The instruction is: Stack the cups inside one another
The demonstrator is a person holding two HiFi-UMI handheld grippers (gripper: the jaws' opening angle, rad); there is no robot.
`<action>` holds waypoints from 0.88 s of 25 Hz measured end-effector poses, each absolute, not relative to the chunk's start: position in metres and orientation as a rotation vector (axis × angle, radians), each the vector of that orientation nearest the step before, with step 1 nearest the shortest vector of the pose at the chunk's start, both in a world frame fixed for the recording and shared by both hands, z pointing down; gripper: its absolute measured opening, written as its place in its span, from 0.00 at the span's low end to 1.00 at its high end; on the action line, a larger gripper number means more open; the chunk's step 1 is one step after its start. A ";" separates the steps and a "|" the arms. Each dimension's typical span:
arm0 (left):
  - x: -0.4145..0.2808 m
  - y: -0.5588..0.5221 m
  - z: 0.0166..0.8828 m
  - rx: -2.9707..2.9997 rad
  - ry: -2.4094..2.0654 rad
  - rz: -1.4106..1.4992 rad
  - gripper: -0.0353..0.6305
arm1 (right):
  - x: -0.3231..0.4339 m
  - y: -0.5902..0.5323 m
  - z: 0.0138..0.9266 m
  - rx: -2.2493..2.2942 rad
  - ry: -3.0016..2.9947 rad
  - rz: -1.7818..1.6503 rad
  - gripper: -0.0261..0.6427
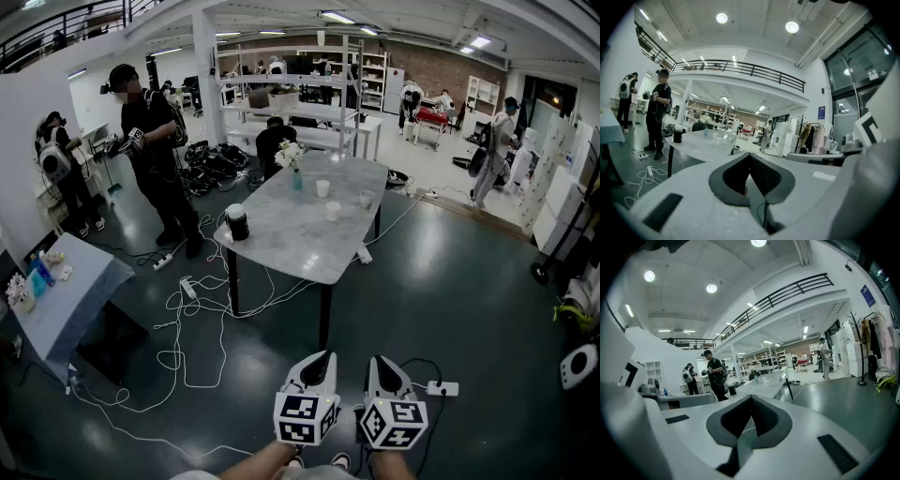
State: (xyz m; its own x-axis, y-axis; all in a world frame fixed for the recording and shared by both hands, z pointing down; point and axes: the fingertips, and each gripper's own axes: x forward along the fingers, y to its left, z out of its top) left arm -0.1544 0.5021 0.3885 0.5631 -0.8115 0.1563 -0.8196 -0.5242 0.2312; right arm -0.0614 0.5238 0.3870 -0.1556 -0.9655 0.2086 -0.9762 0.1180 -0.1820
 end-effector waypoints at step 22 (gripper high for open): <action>-0.064 0.475 0.409 2.473 -1.385 0.105 0.05 | 0.050 0.501 0.407 2.018 -2.311 0.553 0.05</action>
